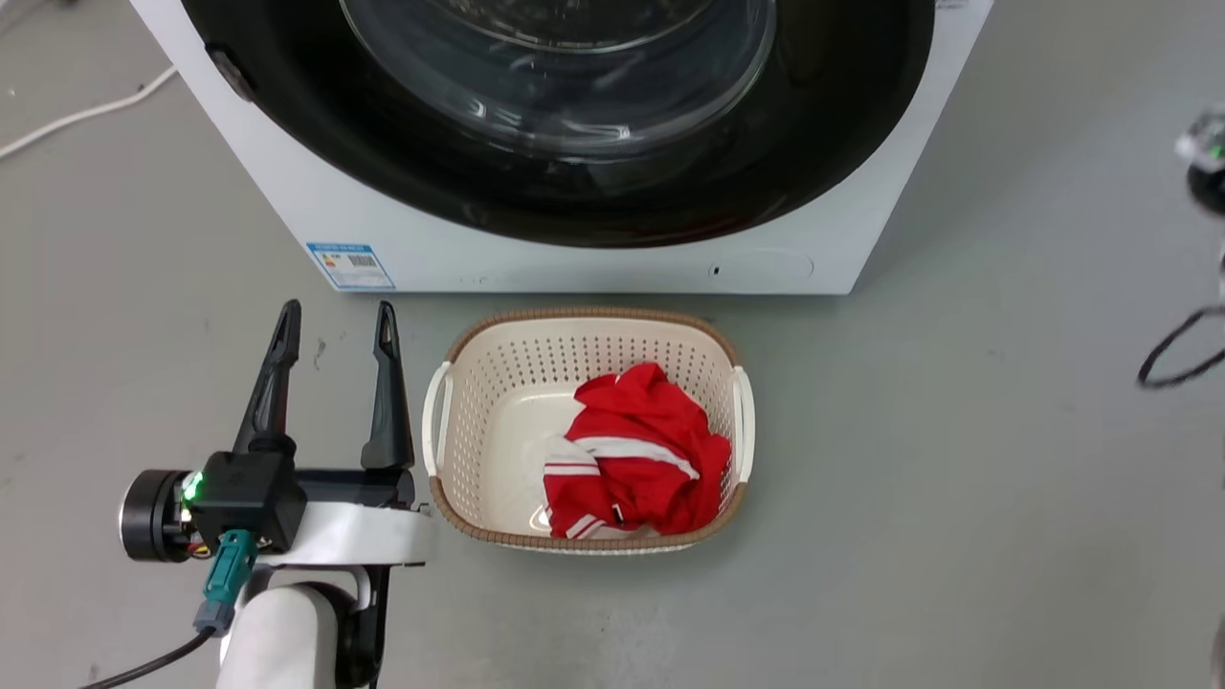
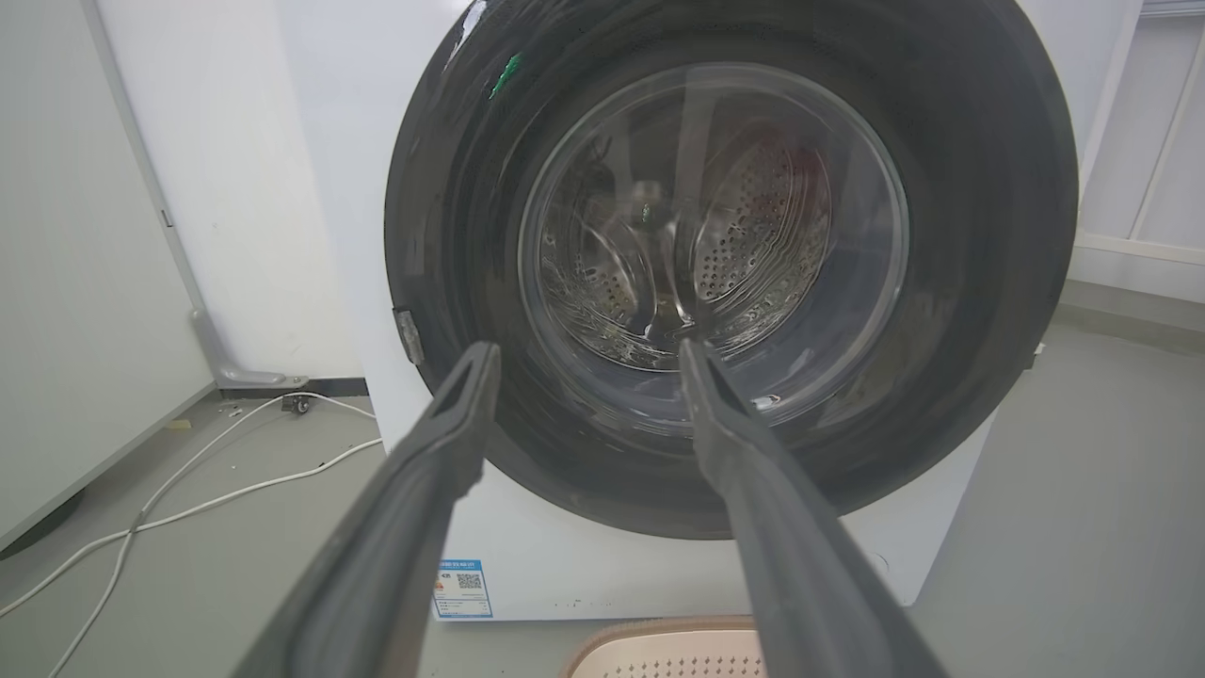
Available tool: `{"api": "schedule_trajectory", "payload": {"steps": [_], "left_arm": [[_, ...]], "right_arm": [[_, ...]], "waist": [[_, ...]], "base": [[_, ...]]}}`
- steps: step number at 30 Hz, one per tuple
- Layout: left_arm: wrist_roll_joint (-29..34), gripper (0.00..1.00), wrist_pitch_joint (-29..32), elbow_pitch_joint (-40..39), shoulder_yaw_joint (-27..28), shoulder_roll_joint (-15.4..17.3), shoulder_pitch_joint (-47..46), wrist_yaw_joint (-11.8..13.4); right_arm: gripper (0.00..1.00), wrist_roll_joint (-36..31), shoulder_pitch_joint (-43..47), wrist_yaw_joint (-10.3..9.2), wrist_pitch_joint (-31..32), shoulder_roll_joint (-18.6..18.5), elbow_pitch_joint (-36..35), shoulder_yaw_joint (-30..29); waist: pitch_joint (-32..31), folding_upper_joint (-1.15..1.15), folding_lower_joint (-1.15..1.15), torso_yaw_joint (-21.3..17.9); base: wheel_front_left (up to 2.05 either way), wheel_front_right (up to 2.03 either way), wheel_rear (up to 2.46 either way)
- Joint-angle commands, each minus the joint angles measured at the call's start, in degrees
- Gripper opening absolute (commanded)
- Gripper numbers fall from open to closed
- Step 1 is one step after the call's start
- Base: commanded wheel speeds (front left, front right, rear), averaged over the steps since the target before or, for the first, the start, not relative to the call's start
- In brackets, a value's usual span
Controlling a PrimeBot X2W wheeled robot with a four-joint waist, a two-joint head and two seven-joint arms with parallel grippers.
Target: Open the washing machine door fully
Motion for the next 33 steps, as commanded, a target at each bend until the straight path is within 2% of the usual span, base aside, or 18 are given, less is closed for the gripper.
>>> {"api": "schedule_trajectory", "payload": {"steps": [1, 7, 15, 20, 26, 33], "left_arm": [[0.25, 1.00, -0.15, -0.26, -0.06, -0.06, -0.99, -0.15], [0.02, 1.00, -0.15, -0.81, -0.56, -0.15, -3.47, -0.34], [0.06, 1.00, -0.15, -1.81, -0.72, -0.22, -6.38, -0.74], [0.01, 1.00, -0.15, -2.19, -0.82, -0.27, -7.43, -0.79], [0.37, 1.00, -0.15, -2.37, -0.98, -0.30, -8.24, -1.00], [0.46, 1.00, -0.15, -1.89, -1.20, -0.31, -8.72, -0.96]], "right_arm": [[0.00, -0.83, -3.46, 0.00, 1.64, -0.77, 1.99, 0.79], [0.00, -6.99, -20.07, 0.01, 11.79, -2.85, 15.47, 5.62], [0.00, -14.13, -35.70, 0.00, 26.15, -0.31, 28.54, 11.84], [0.00, -17.80, -39.86, 0.00, 31.42, 0.90, 32.94, 14.37], [0.00, -20.66, -42.45, 0.00, 33.70, 1.89, 37.01, 15.52], [0.00, -19.38, -42.16, 0.01, 40.60, 3.25, 37.88, 15.08]], "waist": [[1.81, 0.00, 0.00, 0.38], [5.02, 0.00, 0.00, 0.83], [8.91, 0.00, 0.00, 1.62], [10.48, 0.00, 0.00, 2.22], [11.92, 0.00, 0.00, 2.65], [12.00, 0.00, 0.00, 2.71]], "base": [[0.00, 0.00, 0.00], [0.00, 0.00, 0.00], [0.00, 0.00, 0.00], [0.00, 0.00, 0.00], [0.00, 0.00, 0.00], [0.00, 0.00, 0.00]]}}
